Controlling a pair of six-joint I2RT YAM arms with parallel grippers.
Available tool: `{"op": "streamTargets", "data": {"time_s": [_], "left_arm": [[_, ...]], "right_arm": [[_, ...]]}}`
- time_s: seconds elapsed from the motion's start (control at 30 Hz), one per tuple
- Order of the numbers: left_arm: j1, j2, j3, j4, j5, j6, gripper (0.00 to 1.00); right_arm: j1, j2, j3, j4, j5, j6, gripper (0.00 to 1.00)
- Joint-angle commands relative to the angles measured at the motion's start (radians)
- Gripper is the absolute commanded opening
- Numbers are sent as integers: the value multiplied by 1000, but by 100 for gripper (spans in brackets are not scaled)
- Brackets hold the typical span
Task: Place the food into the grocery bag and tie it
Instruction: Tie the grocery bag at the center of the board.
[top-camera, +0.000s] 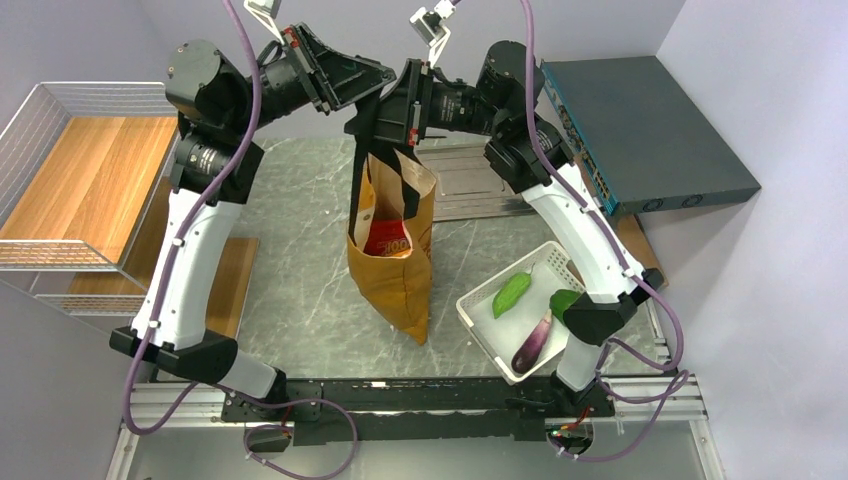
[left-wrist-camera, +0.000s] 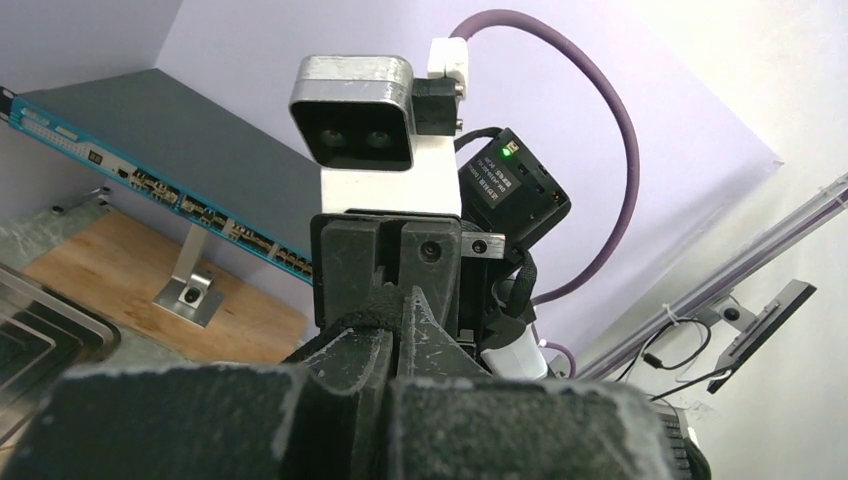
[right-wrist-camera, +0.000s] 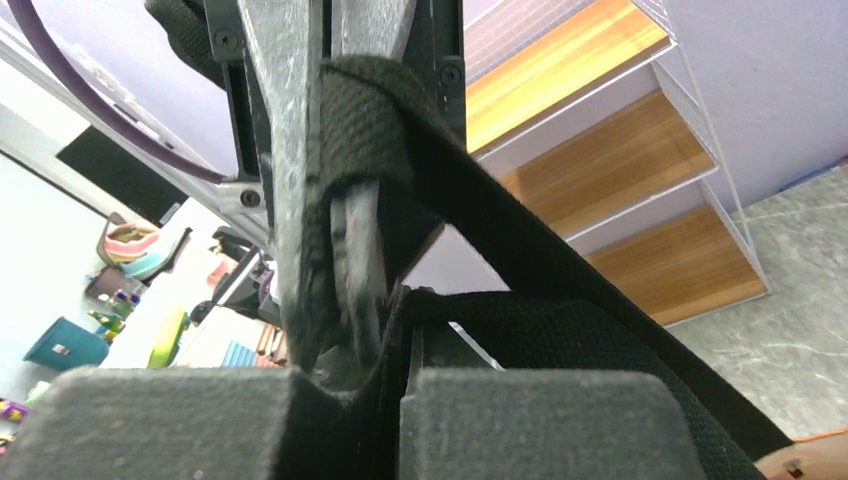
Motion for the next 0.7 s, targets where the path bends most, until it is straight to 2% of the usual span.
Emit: {"op": "streamTargets", "data": {"time_s": [0.0,0.13,0.33,0.47,0.67], "left_arm": [[-37,-13,-5,48,-112,63,0],[-48,-26,-44,60,-161,68,0],[-77,-54,-91,78,-200,109,0],[-78,-79,-151,91,-195,104,1],[-81,-104,-209,97,-201,106,18]], "right_arm": [[26,-57,10,153,-23,71,0],[33,-68,-2,189,-24,92,0],[34,-173,-166,306,64,87,0],[35,-210,-194,337,102,79,0],[34,-225,-176,342,144,87,1]]}}
